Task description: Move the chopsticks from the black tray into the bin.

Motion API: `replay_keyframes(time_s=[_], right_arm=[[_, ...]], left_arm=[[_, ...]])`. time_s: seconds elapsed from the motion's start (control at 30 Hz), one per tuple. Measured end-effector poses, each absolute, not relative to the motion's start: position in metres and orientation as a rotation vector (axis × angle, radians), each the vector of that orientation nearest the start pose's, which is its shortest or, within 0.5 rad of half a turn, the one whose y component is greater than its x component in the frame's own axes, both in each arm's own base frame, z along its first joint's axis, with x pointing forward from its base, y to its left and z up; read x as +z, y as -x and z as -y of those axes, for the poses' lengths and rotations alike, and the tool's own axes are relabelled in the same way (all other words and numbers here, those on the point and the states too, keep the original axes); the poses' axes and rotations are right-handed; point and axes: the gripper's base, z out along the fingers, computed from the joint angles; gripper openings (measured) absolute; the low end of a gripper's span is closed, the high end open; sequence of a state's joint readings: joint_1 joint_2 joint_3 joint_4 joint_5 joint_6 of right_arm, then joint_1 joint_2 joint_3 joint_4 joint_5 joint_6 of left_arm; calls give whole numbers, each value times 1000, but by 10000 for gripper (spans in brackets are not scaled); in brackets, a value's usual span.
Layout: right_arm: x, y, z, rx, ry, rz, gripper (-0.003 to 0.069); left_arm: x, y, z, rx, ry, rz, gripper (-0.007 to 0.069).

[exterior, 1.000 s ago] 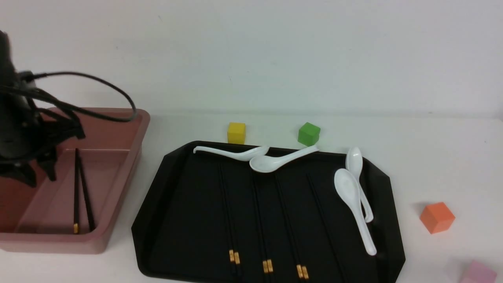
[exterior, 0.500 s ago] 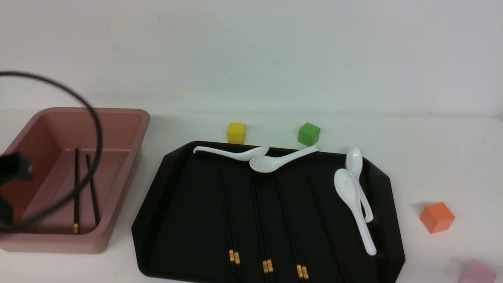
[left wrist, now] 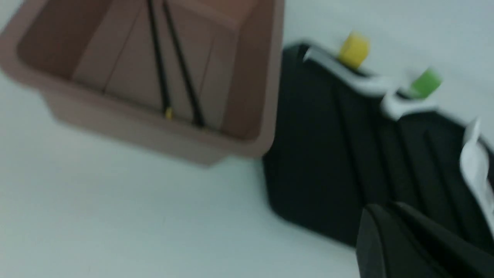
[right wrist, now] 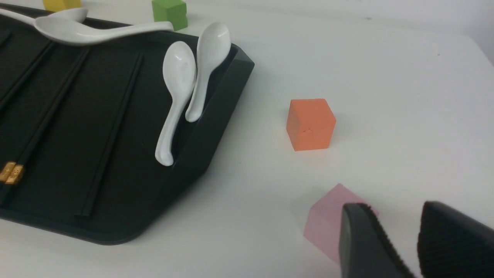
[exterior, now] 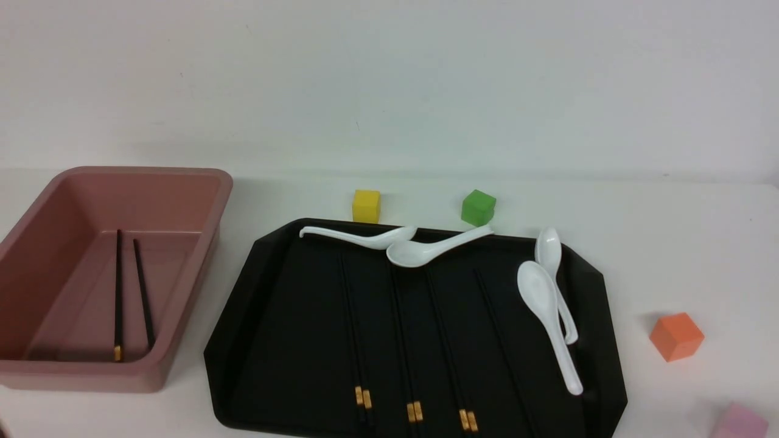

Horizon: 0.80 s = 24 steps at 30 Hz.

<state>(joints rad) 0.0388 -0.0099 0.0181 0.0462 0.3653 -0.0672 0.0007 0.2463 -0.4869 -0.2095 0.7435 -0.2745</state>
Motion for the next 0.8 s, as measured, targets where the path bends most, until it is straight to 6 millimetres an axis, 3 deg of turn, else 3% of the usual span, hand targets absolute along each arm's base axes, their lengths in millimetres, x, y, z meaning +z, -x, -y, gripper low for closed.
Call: replay_keyframes(time_s=[0.13, 0.8], right_arm=[[175, -53, -4, 26, 69, -1855, 240], [175, -53, -4, 26, 69, -1855, 240]], left_arm=[[293, -46, 12, -424, 330, -1889, -13], [288, -47, 12, -425, 334, -1886, -13]])
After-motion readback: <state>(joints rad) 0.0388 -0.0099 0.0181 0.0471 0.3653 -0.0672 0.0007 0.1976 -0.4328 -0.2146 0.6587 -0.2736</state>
